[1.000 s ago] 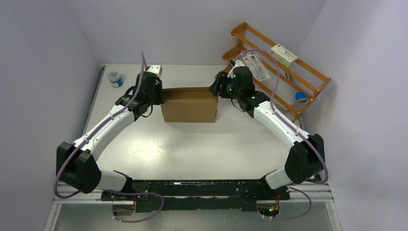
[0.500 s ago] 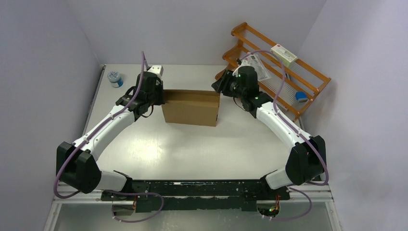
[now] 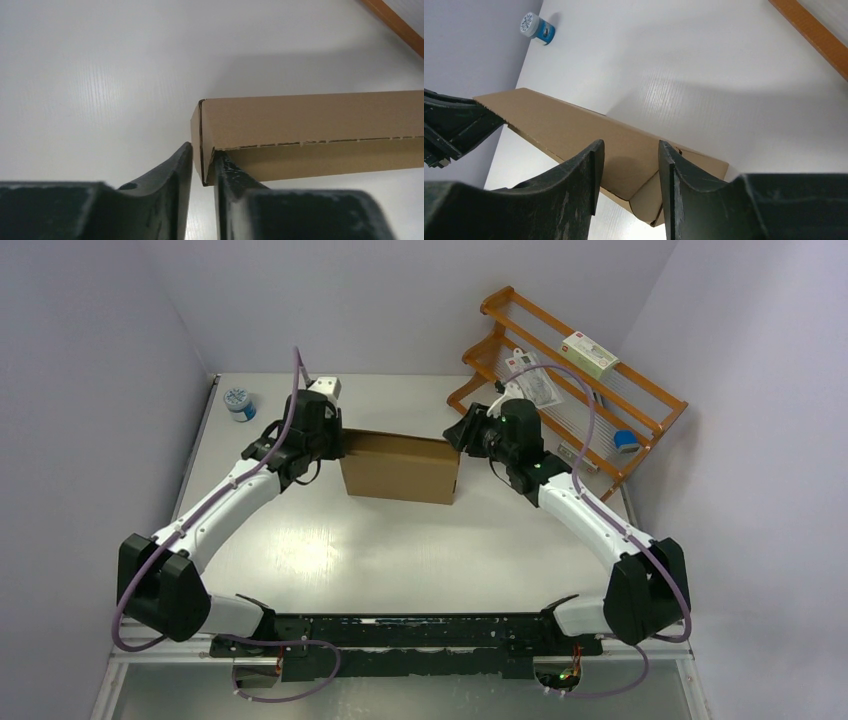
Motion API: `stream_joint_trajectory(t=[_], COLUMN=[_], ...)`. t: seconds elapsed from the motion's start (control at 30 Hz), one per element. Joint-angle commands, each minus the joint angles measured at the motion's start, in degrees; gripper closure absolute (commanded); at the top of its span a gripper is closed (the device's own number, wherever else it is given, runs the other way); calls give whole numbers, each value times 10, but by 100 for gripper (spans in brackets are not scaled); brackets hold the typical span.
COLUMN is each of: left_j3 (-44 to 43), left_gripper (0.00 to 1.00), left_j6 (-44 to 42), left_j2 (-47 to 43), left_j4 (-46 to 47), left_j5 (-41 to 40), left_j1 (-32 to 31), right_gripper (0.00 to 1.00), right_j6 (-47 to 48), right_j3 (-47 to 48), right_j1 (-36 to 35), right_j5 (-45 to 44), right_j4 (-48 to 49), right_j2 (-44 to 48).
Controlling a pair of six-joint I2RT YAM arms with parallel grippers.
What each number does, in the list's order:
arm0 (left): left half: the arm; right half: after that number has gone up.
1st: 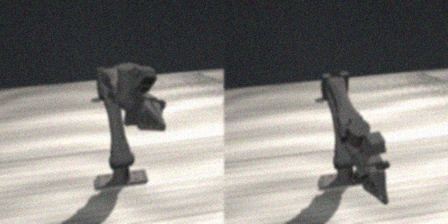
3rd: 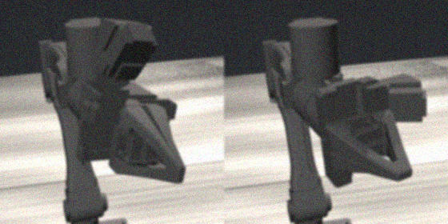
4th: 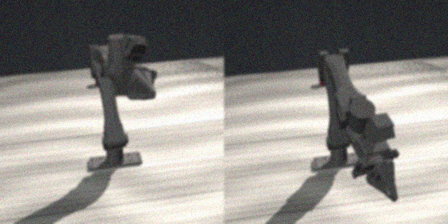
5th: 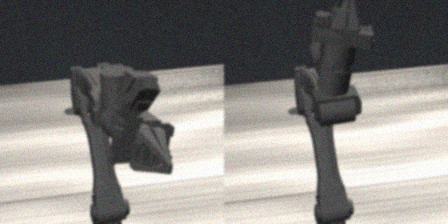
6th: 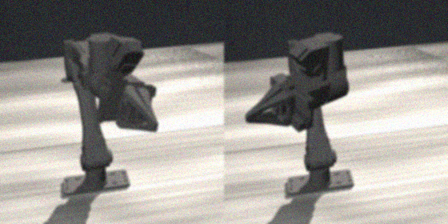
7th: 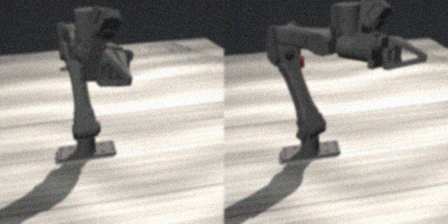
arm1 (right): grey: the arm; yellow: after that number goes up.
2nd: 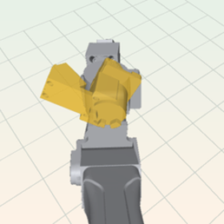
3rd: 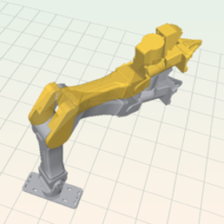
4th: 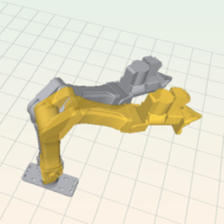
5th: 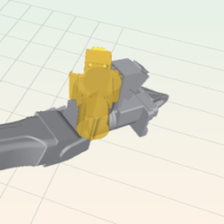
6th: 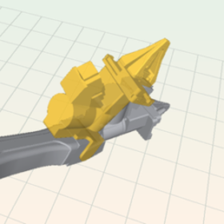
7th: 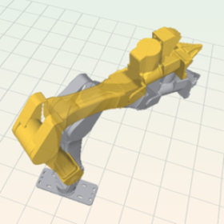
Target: Fold the paper box
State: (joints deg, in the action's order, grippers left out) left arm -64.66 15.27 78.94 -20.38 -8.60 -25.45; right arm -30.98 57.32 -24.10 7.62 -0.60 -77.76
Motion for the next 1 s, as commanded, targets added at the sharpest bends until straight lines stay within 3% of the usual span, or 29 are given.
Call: stream_joint_trajectory(t=[0.0, 0.13, 0.43, 0.53, 0.73, 0.97], left_j3=[20, 21, 16, 9, -12, -27], left_gripper=[68, 57, 40, 40, 52, 54], left_j6=[12, 16, 53, 64, 87, 108], left_j2=[-17, -51, -117, -113, -62, -45], left_j4=[-36, -39, -37, -25, 13, 43], left_j5=[31, 49, 193, 192, 210, 213], left_j1=[-6, 0, 65, 74, 78, 79], right_gripper=[53, 53, 52, 51, 51, 51], right_j6=[41, 51, 62, 66, 66, 65], right_j3=[-27, -49, -71, -69, -67, -74], right_j1=[2, 1, 1, 1, 1, 1], right_j5=[-22, -26, -6, -7, -4, 4], right_j4=[-20, 2, 35, 37, 42, 50], right_j2=[1, 7, 16, 24, 25, 17])
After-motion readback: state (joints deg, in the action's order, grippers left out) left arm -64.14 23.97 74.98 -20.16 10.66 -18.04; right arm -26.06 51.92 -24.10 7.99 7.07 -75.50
